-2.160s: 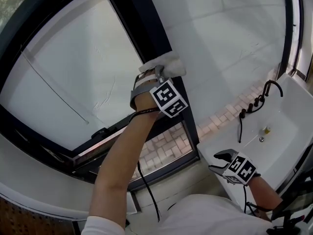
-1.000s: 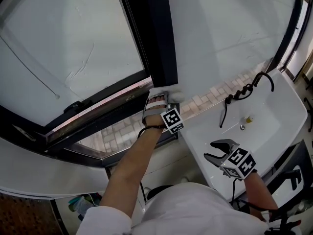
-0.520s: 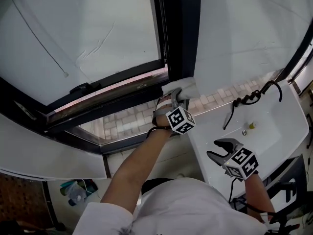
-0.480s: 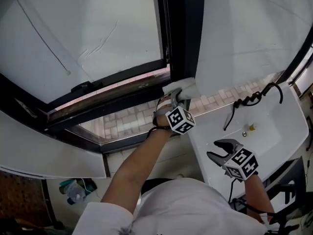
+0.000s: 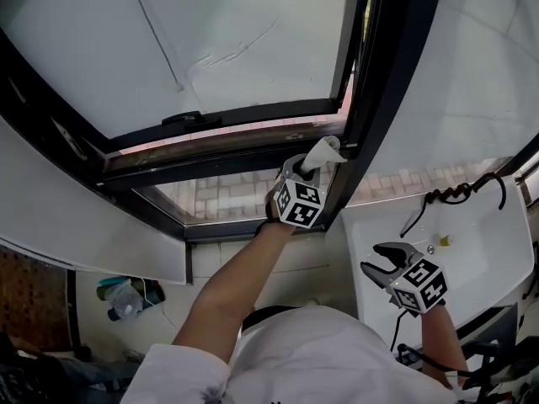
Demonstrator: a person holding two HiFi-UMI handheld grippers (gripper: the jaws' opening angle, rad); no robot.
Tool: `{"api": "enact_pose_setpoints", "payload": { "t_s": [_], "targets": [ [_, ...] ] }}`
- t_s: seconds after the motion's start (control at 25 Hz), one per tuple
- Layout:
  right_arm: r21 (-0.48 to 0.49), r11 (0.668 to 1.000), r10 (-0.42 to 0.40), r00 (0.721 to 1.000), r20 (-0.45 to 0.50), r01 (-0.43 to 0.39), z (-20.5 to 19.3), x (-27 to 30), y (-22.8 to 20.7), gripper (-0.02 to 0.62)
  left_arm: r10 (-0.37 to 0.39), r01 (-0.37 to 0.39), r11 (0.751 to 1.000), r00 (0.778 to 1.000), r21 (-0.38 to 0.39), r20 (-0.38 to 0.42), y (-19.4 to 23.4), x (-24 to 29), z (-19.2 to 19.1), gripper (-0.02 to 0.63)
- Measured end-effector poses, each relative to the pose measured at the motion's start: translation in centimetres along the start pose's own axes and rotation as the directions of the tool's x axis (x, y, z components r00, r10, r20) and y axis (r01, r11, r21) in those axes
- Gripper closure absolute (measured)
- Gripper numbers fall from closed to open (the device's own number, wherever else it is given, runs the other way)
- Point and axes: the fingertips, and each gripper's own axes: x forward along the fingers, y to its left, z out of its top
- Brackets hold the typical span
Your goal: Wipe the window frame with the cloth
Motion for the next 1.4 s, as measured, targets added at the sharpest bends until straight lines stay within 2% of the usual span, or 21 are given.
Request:
{"api": "enact_pose_setpoints", "payload": {
  "t_s": [0.16, 0.36, 0.88, 1.2, 1.4],
  "targets": [
    [-0.029, 0.999, 0.037, 0.999, -0.008, -0.037, 1.8, 2.3, 2.0, 0.4, 0.056, -0.056, 0.998, 0.998, -0.024, -0.022, 4.8, -2.7, -2.6, 0.509],
    [-0.061, 0.995, 0.074, 0.997, -0.017, -0.075, 3.9, 4.5, 4.6, 0.4, 0.124, -0.125, 0.992, 0.99, -0.017, -0.062, 10.5, -6.4, -5.9, 0.509],
    [-0.114, 0.987, 0.105, 0.994, -0.043, -0.11, 9.0, 10.3, 11.6, 0.4, 0.268, -0.272, 0.962, 0.953, -0.009, -0.144, 25.0, -16.6, -15.3, 0.509],
    [-0.138, 0.984, 0.1, 0.992, -0.072, -0.109, 11.6, 12.9, 15.3, 0.4, 0.333, -0.332, 0.943, 0.925, 0.039, -0.183, 32.8, -22.4, -20.3, 0.509],
    [-0.152, 0.982, 0.107, 0.992, -0.07, -0.116, 13.7, 14.9, 17.3, 0.4, 0.366, -0.352, 0.93, 0.906, 0.103, -0.211, 37.2, -25.7, -22.8, 0.509]
  ]
}}
